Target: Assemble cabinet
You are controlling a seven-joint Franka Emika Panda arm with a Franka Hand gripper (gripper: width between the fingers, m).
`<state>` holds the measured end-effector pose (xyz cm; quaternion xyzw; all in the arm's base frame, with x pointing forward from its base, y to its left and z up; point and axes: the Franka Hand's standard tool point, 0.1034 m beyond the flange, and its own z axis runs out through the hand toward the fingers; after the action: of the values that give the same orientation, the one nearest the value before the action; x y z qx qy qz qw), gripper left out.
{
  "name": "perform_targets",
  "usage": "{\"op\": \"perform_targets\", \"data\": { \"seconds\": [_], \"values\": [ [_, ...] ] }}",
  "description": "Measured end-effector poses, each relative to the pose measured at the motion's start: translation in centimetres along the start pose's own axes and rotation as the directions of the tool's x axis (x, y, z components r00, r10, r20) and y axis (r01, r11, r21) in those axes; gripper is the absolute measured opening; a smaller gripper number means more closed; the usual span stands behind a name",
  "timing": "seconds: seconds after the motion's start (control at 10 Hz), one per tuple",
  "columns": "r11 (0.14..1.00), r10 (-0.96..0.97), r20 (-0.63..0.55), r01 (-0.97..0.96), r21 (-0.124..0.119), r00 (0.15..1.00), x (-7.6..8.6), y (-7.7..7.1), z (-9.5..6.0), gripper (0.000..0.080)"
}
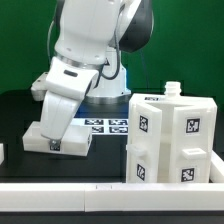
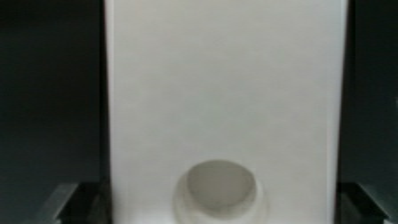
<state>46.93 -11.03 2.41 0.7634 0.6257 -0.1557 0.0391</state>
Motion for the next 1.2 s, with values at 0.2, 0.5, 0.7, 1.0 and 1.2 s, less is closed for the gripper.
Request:
{"op": "perform_targets", "data": {
  "seconds": [0.2, 0.5, 0.7, 1.0, 1.2],
  "values": [
    [1.000, 0.020, 0.001, -0.020, -0.001, 1.000, 0.15, -0.03, -0.02, 0.0550],
    [1.000, 0.023, 0.001, -0.023, -0.001, 1.000, 0.07, -0.03, 0.01, 0.0550],
    [1.000, 0.023, 0.001, -0.023, 0.000, 1.000, 0.05, -0.05, 0.05, 0.0698],
    [1.000, 0.024, 0.001, -0.024, 0.000, 1.000, 0.01, -0.05, 0.07, 0.0793],
    [0.994, 0.105, -0.007, -0.105, 0.004, 0.994, -0.35, -0.37, -0.06, 0.0798]
  ]
}}
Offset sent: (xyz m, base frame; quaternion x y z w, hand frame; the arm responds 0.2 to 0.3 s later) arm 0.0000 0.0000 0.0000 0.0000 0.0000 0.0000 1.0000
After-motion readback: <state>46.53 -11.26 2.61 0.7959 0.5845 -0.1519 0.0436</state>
